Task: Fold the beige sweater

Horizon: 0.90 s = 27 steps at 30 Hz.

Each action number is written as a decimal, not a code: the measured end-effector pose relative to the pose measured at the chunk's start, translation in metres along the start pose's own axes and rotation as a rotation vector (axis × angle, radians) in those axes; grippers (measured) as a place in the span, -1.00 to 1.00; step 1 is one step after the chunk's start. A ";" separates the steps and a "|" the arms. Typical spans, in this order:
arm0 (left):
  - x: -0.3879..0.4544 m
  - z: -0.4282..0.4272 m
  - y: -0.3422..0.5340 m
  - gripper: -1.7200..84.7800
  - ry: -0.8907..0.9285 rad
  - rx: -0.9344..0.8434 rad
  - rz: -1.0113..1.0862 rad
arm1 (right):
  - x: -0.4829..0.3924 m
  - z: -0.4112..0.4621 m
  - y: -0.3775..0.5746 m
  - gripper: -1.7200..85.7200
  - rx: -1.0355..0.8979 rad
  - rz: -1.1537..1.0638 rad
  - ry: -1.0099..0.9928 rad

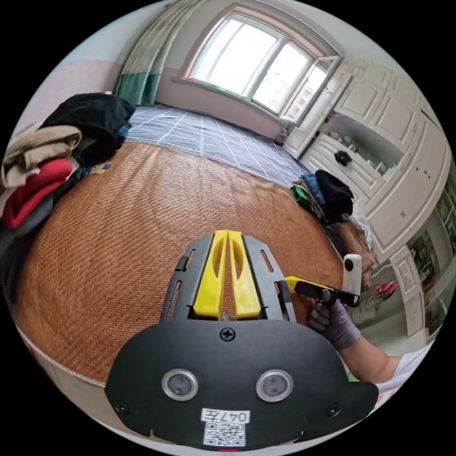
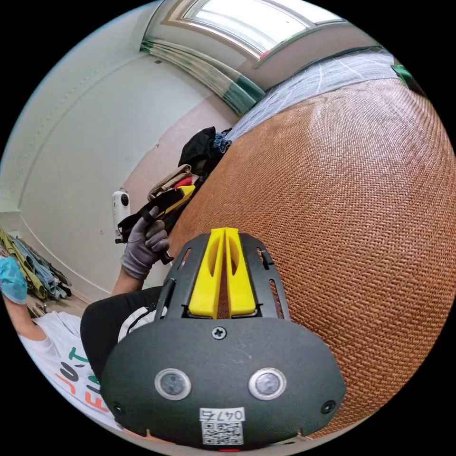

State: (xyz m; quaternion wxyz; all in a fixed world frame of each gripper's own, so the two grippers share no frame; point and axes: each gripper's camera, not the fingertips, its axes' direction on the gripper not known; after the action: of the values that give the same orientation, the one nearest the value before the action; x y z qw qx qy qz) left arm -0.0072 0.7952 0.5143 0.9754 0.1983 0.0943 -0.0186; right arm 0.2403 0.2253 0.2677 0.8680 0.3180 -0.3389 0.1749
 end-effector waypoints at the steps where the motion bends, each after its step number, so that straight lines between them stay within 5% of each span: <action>1: -0.004 -0.002 0.006 -0.98 0.004 0.017 -0.029 | -0.001 0.000 -0.002 -0.99 0.000 0.005 0.002; 7: -0.037 -0.031 0.079 -0.98 -0.115 0.239 -0.322 | -0.079 0.026 -0.057 -0.98 -0.017 -0.123 -0.001; 14: -0.070 -0.005 0.147 -0.98 -0.096 0.286 -0.532 | -0.290 0.145 -0.185 -0.82 -0.221 -0.518 -0.100; 23: -0.066 0.040 0.183 -0.98 -0.085 0.245 -0.549 | -0.474 0.326 -0.249 -0.66 -0.341 -0.774 0.174; 27: -0.065 0.054 0.197 -0.98 -0.087 0.243 -0.560 | -0.503 0.376 -0.237 -0.79 -0.340 -0.883 0.364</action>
State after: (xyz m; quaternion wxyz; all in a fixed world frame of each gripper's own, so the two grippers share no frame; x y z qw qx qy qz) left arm -0.0471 0.9549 0.6512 0.9047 0.2788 0.1003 -0.3061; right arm -0.1730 -0.2459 0.0270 0.9437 0.2493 -0.0393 -0.2138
